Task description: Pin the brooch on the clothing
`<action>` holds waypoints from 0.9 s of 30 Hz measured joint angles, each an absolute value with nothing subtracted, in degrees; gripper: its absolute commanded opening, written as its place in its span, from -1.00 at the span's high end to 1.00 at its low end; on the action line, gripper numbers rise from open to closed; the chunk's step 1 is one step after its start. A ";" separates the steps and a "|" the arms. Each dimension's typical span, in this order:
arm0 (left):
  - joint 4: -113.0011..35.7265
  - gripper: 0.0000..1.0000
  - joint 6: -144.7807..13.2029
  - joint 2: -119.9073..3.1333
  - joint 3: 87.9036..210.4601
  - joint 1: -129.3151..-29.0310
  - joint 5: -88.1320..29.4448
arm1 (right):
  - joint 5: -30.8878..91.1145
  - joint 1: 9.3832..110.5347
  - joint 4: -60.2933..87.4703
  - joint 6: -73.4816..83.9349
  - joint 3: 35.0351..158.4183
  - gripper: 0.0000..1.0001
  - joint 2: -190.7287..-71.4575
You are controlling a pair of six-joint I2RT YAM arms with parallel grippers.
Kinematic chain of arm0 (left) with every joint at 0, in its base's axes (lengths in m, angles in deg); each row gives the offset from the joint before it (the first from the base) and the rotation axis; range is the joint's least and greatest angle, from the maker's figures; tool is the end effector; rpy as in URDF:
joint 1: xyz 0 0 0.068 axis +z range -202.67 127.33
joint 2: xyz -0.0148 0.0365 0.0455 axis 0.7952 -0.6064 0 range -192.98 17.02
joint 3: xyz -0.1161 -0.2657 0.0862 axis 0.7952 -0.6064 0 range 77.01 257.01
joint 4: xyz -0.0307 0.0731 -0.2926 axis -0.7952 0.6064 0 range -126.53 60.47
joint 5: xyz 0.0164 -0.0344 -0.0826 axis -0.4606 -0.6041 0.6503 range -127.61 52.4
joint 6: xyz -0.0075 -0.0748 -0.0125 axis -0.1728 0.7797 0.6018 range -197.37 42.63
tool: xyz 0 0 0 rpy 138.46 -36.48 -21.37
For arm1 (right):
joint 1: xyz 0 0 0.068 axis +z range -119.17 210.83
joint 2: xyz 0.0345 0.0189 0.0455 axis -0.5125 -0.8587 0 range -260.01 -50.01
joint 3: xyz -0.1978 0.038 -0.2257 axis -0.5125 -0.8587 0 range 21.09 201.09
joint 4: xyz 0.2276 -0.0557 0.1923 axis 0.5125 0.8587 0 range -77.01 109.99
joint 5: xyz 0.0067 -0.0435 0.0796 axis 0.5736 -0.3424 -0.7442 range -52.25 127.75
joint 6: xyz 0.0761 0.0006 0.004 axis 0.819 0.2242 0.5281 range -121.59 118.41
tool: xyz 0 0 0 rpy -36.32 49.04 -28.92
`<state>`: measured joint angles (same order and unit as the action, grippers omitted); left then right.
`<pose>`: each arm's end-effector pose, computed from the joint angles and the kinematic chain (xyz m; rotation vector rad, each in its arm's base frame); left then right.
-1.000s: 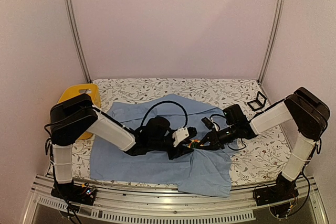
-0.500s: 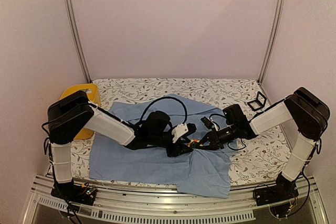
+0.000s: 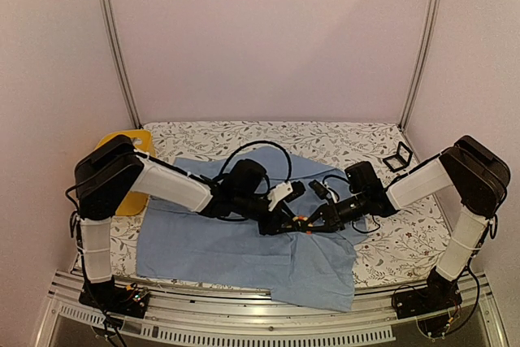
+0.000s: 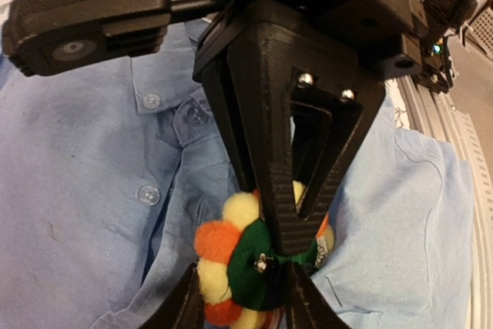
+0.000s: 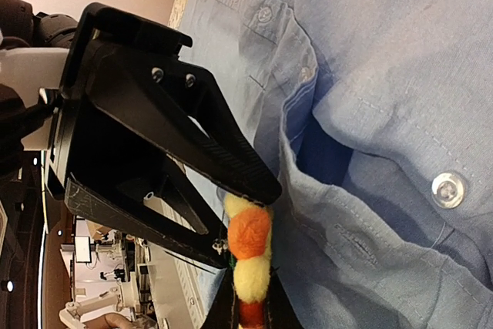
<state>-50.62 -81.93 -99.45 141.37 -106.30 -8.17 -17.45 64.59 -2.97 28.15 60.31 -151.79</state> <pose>0.2584 -0.4044 0.1056 1.3868 1.8816 -1.0233 0.2555 0.2346 0.0924 -0.6087 2.4844 1.6377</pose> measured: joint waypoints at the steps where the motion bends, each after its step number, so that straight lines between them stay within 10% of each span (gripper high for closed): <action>1: -50.49 0.53 -81.95 -99.53 141.44 -106.19 -7.41 | -17.64 64.59 -3.08 28.10 60.29 1.00 -151.79; 13: -47.67 1.00 -80.51 -100.78 143.45 -104.22 0.39 | -18.41 64.59 -3.08 27.38 59.79 1.00 -151.81; 27: -46.58 1.00 -80.02 -101.24 143.67 -103.44 5.75 | -18.93 64.90 -3.78 26.68 60.23 0.07 -151.85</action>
